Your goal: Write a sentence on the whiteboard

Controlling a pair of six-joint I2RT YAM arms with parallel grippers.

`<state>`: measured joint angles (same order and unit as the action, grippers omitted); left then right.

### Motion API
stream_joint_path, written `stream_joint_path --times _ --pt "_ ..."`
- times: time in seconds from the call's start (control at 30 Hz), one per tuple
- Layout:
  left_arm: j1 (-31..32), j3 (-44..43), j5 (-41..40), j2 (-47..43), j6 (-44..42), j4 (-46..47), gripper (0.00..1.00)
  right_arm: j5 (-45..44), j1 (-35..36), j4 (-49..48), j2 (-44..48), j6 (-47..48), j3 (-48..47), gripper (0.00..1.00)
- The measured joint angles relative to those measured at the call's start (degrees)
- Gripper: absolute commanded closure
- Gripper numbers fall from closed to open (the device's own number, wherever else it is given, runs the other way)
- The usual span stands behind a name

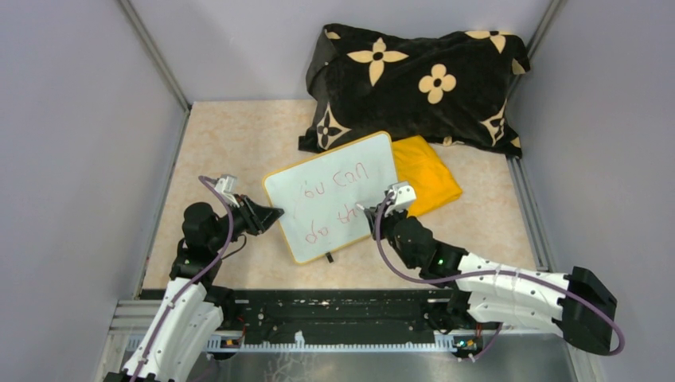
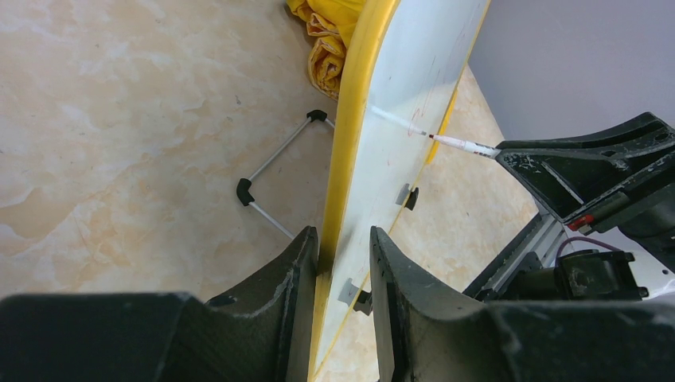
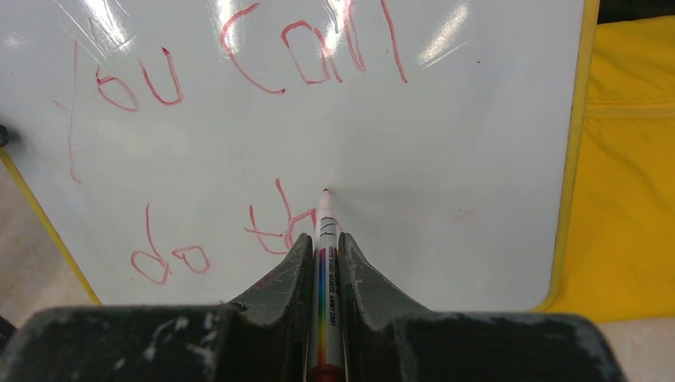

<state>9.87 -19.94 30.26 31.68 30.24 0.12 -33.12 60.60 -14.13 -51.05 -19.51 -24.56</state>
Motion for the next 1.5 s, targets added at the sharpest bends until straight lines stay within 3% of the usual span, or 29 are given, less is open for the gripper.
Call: stream_joint_path --times 0.57,1.03,1.5 --pt "0.0 0.02 0.0 0.02 0.02 0.0 0.64 0.79 -1.64 -2.05 -2.03 -0.04 0.0 1.0" --pt "0.0 0.02 0.24 0.02 0.15 0.0 0.64 -1.44 -1.99 5.49 8.72 -0.02 0.0 1.0" --pt "0.0 0.02 0.26 0.02 0.15 0.0 0.64 -2.62 -2.05 5.79 4.74 -1.11 0.0 1.0"
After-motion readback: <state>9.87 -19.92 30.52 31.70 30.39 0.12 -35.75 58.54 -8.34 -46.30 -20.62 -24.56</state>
